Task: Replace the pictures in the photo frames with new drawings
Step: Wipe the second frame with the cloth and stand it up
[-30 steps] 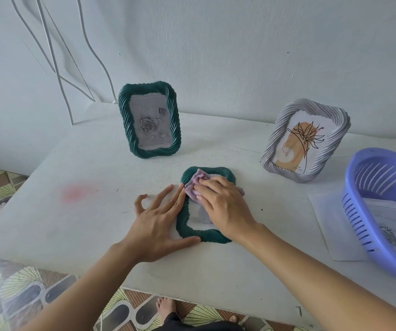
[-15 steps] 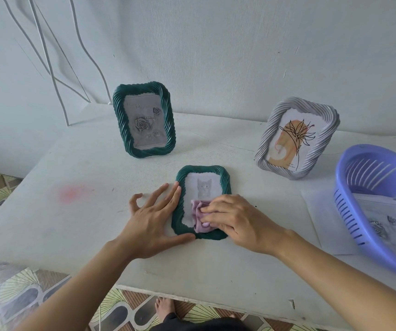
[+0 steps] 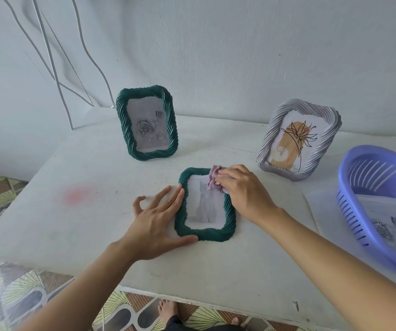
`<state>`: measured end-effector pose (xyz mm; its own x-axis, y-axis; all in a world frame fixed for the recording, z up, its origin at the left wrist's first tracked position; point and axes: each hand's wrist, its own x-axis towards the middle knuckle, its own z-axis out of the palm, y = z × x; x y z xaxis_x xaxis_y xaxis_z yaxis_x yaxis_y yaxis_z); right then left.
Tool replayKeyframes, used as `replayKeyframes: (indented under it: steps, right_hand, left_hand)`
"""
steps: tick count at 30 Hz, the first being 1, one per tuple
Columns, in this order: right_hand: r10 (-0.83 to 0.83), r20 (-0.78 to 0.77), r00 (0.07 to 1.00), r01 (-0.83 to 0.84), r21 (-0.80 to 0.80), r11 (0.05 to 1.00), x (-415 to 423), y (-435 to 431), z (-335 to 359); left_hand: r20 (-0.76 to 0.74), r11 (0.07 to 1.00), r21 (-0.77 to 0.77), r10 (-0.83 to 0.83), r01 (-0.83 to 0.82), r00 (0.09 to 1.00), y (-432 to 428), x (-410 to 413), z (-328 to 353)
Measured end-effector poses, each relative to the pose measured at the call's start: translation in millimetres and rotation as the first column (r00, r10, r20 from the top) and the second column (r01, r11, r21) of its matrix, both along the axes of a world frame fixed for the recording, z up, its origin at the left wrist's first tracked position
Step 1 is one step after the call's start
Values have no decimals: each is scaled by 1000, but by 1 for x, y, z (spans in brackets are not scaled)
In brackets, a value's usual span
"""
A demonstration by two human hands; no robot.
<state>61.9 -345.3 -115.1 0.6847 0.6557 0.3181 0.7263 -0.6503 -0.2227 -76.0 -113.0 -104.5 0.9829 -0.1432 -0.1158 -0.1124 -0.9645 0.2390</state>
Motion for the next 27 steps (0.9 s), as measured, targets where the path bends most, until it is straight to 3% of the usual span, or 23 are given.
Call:
replayKeyframes:
  steps: [4,7,12,15,17,20,22,24,27]
  right_hand:
    - [-70,-121,990,90,170,981,6,6,4]
    - [-91,-382,920,236,351,906,4,4,20]
    - [29,-735,678,550,532,644,-3,-4,37]
    - [319,-831,456,727,554,405,-13,-6,44]
    - [496,-817,296,809,490,325,-23,-2,52]
    - [633,-768,101,874,373,313,-37,11,58]
    - [695,-719,26,885,340,319,-43,22,58]
    - [702,-712,18,867,360,343,-48,33,61]
    - [619,-782,72,773,436,462,-52,51,66]
  left_hand:
    - [5,999,39,3,-3,1000,-1,1,1]
    - [16,999,42,7,-8,1000,-1,1,1]
    - [40,997,-43,71,-69,997,1,10,8]
    - [33,972,-160,177,-169,984,-1,23,20]
    - [44,937,-266,247,-227,968,-9,31,30]
    - [-52,797,-533,304,-284,951,-21,39,45]
    - [-183,584,-748,275,-316,944,-28,40,59]
    - [-248,437,-827,281,-354,927,-32,36,72]
    - [-242,396,-840,340,-372,909,-26,30,74]
